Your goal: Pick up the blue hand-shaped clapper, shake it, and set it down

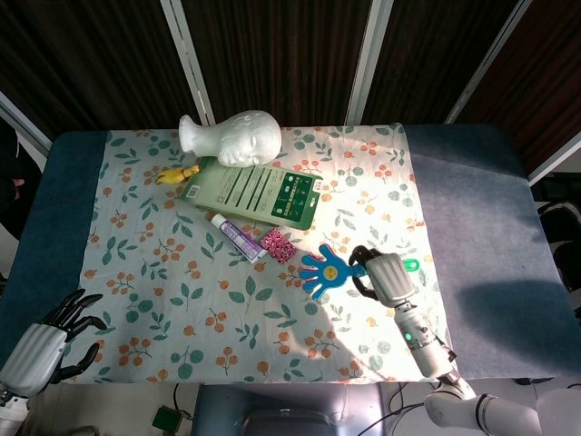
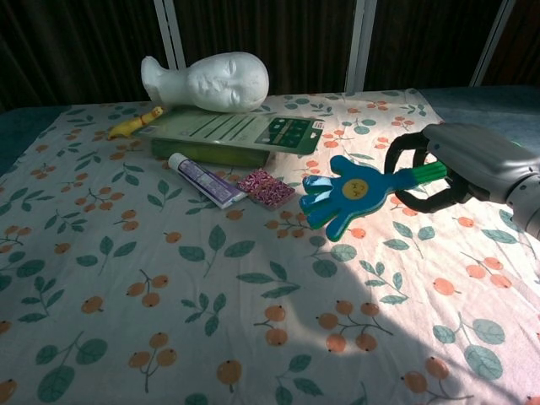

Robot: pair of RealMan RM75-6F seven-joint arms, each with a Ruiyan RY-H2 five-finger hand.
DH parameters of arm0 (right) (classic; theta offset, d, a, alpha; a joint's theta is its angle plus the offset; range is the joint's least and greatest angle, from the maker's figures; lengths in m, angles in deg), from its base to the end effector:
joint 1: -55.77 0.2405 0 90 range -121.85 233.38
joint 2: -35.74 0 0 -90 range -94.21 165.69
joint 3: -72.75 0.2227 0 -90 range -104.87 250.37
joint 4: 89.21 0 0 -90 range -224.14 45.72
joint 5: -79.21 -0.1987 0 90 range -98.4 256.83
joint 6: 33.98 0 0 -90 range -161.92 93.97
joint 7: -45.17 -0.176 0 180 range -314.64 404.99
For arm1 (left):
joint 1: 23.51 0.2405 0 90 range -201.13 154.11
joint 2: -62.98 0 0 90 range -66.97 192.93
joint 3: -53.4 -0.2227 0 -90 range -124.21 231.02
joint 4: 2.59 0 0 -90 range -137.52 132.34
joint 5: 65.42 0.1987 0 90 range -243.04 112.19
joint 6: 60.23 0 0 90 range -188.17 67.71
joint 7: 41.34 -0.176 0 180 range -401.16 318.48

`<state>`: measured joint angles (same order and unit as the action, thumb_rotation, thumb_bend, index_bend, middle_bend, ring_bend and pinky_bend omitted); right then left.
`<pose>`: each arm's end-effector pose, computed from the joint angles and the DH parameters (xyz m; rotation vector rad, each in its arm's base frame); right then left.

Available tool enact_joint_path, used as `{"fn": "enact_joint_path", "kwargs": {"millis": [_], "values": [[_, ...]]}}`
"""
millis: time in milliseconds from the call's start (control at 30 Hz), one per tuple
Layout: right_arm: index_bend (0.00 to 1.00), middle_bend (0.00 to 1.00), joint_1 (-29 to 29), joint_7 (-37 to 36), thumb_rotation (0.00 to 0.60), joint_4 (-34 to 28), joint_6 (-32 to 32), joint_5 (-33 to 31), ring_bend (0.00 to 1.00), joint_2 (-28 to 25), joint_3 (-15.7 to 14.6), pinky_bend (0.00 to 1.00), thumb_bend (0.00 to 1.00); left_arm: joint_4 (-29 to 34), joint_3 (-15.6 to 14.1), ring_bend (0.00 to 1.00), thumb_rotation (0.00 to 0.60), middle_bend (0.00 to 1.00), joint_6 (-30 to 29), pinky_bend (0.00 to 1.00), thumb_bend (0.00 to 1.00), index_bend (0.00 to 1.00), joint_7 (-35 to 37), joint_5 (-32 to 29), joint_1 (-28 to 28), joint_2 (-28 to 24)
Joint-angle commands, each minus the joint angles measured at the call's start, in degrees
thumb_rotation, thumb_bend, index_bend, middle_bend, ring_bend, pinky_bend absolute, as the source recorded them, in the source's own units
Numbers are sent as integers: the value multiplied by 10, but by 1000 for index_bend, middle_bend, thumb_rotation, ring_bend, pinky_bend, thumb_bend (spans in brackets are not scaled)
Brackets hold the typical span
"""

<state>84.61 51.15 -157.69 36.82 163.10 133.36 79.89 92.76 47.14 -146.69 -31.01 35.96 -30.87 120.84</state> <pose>-0.1720 -0.3148 -0.0117 1.6880 -0.8482 1.1018 -0.2402 0.1810 0.1414 -1.6687 -0.9970 -1.0563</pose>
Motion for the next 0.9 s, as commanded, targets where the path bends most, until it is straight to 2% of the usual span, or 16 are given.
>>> {"fn": "enact_joint_path", "kwargs": {"millis": [33, 167, 300, 467, 633, 733, 900], "values": [[810, 556, -2, 6, 600, -12, 4, 2, 671, -5, 0, 944, 700, 0, 0, 50, 600, 128, -1, 264, 433, 406, 0, 1, 0, 0], [810, 664, -5, 9, 600, -40, 18, 11, 794, -19, -1, 999, 721, 0, 0, 50, 600, 128, -1, 264, 433, 405, 2, 0, 0, 0], [811, 732, -14, -3, 600, -80, 42, 30, 867, -39, -6, 1000, 742, -1, 0, 49, 600, 128, -2, 264, 434, 405, 1, 2, 1, 0], [812, 753, -28, -57, 600, -134, 90, 73, 890, -69, -15, 1000, 763, 0, -1, 50, 600, 127, 1, 264, 433, 407, -4, 2, 1, 1], [812, 756, -46, -113, 600, -160, 149, 119, 893, -89, -25, 1000, 769, 2, -1, 50, 600, 128, 0, 264, 434, 408, -7, 3, 1, 1], [812, 759, -58, -177, 600, -164, 185, 133, 895, -96, -27, 1000, 771, 2, 0, 50, 600, 128, 1, 264, 433, 407, -8, 1, 1, 2], [812, 763, -78, -370, 600, -150, 249, 135, 901, -88, -21, 1000, 801, 3, -1, 50, 600, 128, 2, 264, 433, 407, -11, 2, 1, 2]]}}
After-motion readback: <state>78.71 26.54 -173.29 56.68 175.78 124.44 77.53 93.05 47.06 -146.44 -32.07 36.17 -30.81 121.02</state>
